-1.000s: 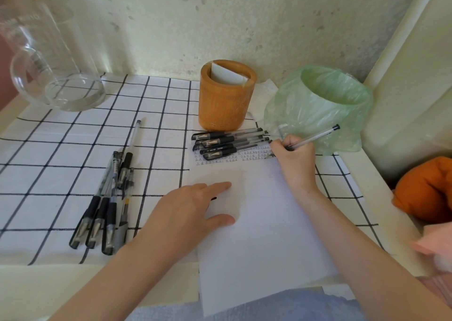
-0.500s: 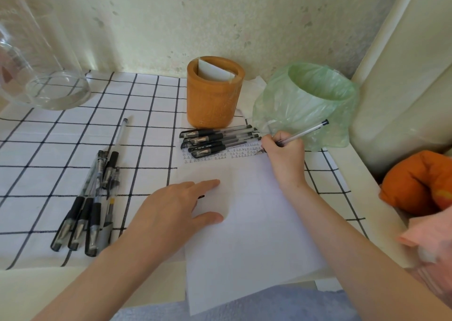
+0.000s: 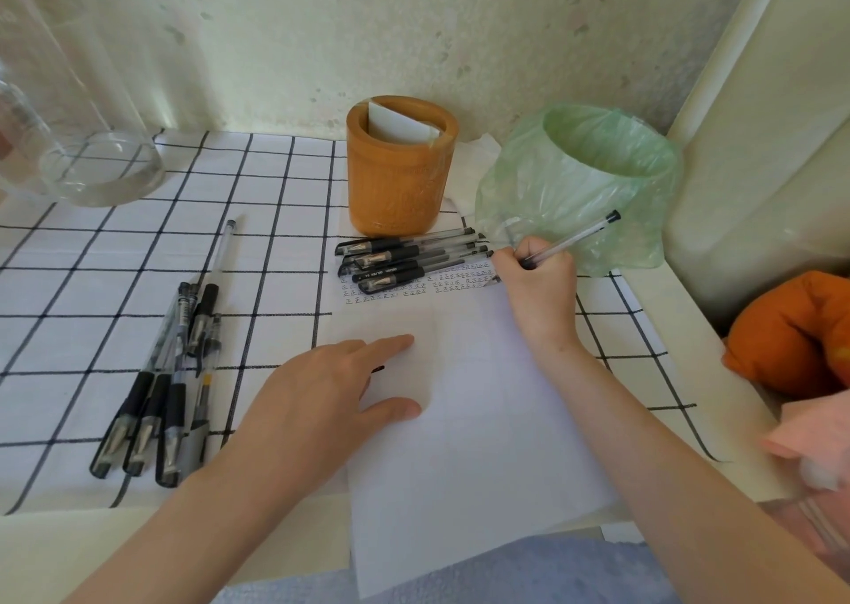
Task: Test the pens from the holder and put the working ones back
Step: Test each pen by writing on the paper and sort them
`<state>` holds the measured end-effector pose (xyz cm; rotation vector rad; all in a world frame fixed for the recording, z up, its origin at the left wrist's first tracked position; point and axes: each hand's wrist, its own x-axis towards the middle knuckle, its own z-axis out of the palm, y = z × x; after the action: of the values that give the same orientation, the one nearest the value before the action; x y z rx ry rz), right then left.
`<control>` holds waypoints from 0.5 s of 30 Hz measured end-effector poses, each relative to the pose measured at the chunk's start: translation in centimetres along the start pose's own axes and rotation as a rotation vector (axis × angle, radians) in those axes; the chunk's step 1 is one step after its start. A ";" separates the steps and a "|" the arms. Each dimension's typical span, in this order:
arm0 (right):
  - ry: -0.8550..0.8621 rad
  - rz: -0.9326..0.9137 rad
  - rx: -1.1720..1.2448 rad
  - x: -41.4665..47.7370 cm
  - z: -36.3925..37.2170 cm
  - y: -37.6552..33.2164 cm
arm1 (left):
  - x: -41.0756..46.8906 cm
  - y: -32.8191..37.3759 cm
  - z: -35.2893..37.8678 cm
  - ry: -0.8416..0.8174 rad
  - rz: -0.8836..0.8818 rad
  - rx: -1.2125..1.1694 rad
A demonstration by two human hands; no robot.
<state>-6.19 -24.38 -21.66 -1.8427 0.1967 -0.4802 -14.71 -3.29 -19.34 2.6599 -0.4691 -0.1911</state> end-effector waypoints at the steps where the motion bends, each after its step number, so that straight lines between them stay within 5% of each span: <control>1: 0.012 0.007 0.008 0.0 0.0 0.0 | 0.0 0.0 0.0 0.001 -0.002 0.001; 15: 0.067 0.004 -0.021 0.1 0.0 0.0 | 0.1 0.0 0.1 -0.004 -0.001 -0.025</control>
<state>-6.07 -24.39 -21.70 -1.8477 0.2515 -0.5400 -14.66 -3.35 -19.40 2.6358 -0.4632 -0.2015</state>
